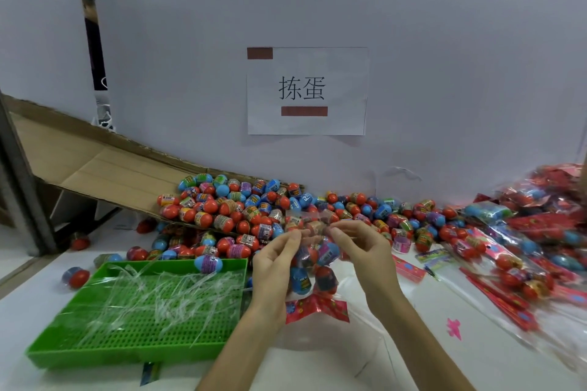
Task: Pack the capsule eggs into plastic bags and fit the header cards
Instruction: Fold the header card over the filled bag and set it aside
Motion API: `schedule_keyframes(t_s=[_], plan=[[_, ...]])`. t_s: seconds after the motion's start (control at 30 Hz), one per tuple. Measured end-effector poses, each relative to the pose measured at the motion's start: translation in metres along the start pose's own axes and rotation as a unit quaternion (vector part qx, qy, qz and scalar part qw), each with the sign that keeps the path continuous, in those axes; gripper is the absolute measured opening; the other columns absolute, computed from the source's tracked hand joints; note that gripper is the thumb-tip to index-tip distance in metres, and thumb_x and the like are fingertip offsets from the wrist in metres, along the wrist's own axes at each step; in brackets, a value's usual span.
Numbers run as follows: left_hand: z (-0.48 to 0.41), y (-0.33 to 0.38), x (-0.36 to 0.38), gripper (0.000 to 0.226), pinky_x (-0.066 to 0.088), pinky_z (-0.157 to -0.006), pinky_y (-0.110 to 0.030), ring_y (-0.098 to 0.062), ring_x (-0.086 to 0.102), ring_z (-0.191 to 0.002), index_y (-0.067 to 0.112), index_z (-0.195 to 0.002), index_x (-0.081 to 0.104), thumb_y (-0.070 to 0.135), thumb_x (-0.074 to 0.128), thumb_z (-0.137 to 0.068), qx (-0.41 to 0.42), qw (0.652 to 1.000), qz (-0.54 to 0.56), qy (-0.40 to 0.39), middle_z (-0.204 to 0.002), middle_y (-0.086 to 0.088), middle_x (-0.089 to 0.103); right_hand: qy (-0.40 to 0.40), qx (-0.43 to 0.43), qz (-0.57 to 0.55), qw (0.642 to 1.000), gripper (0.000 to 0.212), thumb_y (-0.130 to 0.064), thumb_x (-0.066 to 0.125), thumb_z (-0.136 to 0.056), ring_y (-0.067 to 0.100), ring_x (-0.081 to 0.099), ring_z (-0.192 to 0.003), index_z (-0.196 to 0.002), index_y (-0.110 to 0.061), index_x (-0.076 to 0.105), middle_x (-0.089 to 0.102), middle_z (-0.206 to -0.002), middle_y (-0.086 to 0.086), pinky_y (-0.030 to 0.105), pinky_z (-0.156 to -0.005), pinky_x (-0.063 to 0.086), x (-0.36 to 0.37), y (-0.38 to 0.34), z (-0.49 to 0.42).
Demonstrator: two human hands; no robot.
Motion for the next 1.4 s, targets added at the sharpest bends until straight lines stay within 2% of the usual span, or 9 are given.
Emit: schedule_keyframes(t_s=[0.1,0.23,0.43,0.53,0.7,0.93,1.2,1.3,1.4], plan=[[0.001,-0.001,0.001,0.021,0.061,-0.091,-0.047,-0.028,0.076,-0.104,0.019,-0.095,0.083,0.032,0.068,-0.089,0.003,1.000,0.006,0.004,-0.106,-0.010,0.080,0.012,0.043,-0.048,0.998,0.005,-0.012,0.072,-0.093,0.032,0.067,-0.094,-0.089,-0.013,0.074,0.072,-0.085,0.002,0.044,-0.084,0.059,-0.006,0.002,-0.001],[0.002,0.003,0.001,0.026,0.056,-0.099,-0.058,-0.031,0.075,-0.106,0.014,-0.106,0.080,0.031,0.069,-0.089,0.008,1.000,0.016,0.008,-0.108,-0.013,0.079,0.001,0.078,-0.101,0.992,0.008,-0.011,0.072,-0.092,0.028,0.066,-0.092,-0.084,-0.011,0.071,0.071,-0.086,0.006,0.039,-0.082,0.059,-0.010,0.003,-0.003],[0.001,-0.002,0.000,0.023,0.059,-0.093,-0.049,-0.029,0.077,-0.099,0.028,-0.098,0.081,0.019,0.061,-0.103,0.014,0.999,-0.031,0.012,-0.101,-0.010,0.080,0.022,0.085,-0.093,0.992,0.009,-0.009,0.067,-0.095,0.027,0.067,-0.092,-0.089,-0.010,0.074,0.074,-0.090,0.008,0.031,-0.073,0.056,-0.010,0.008,-0.006],[-0.001,-0.002,-0.001,0.019,0.058,-0.096,-0.054,-0.031,0.076,-0.102,0.019,-0.105,0.080,0.021,0.061,-0.103,0.000,1.000,-0.027,0.015,-0.102,-0.014,0.080,0.037,0.071,-0.059,0.995,0.012,-0.008,0.067,-0.095,0.025,0.068,-0.088,-0.088,-0.013,0.075,0.074,-0.080,-0.003,0.030,-0.071,0.057,-0.009,0.009,-0.005],[-0.004,-0.004,-0.004,0.014,0.064,-0.076,-0.039,-0.028,0.078,-0.092,0.020,-0.097,0.082,0.018,0.069,-0.098,0.001,0.998,0.006,0.068,-0.099,-0.009,0.080,0.055,0.077,-0.071,0.993,0.012,-0.006,0.067,-0.095,0.026,0.069,-0.092,-0.092,-0.013,0.076,0.075,-0.082,-0.005,0.043,-0.083,0.061,-0.004,0.009,-0.002],[-0.004,-0.005,-0.001,0.020,0.056,-0.100,-0.051,-0.027,0.076,-0.103,0.007,-0.108,0.076,0.008,0.057,-0.104,0.020,0.999,-0.027,0.033,-0.103,-0.012,0.080,0.056,0.109,-0.122,0.985,0.014,-0.004,0.066,-0.094,0.025,0.068,-0.091,-0.091,-0.011,0.078,0.076,-0.084,0.001,0.034,-0.074,0.055,-0.009,0.011,-0.005],[-0.002,-0.010,-0.004,0.017,0.061,-0.091,-0.045,-0.030,0.077,-0.100,0.012,-0.111,0.078,0.016,0.064,-0.101,-0.037,0.998,0.022,0.041,-0.104,-0.013,0.079,0.067,-0.060,0.088,0.992,0.025,-0.005,0.076,-0.089,0.017,0.069,-0.078,-0.089,-0.029,0.068,0.070,-0.079,-0.010,0.012,-0.061,0.054,-0.007,0.011,-0.003],[-0.001,-0.010,-0.003,0.015,0.062,-0.088,-0.043,-0.026,0.077,-0.096,0.016,-0.107,0.078,0.013,0.065,-0.101,0.005,0.998,-0.029,0.057,-0.098,-0.007,0.080,0.091,-0.204,0.229,0.947,0.042,0.002,0.083,-0.079,0.010,0.059,-0.069,-0.087,-0.029,0.055,0.057,-0.080,-0.013,0.009,-0.063,0.050,-0.004,0.001,0.006],[0.001,-0.010,0.000,0.015,0.063,-0.081,-0.036,-0.023,0.078,-0.092,0.016,-0.103,0.077,0.009,0.065,-0.100,0.052,0.994,-0.091,0.039,-0.092,-0.004,0.081,0.058,-0.317,0.273,0.907,0.034,0.006,0.082,-0.077,-0.001,0.055,-0.069,-0.090,-0.019,0.064,0.053,-0.082,-0.019,0.004,-0.062,0.046,0.004,-0.003,0.014]])
Point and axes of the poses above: each hand's wrist, its own z-axis away from the middle knuckle, its own x-axis out of the palm, y = z × x, the point moved 2 cm from there along -z, towards the middle knuckle
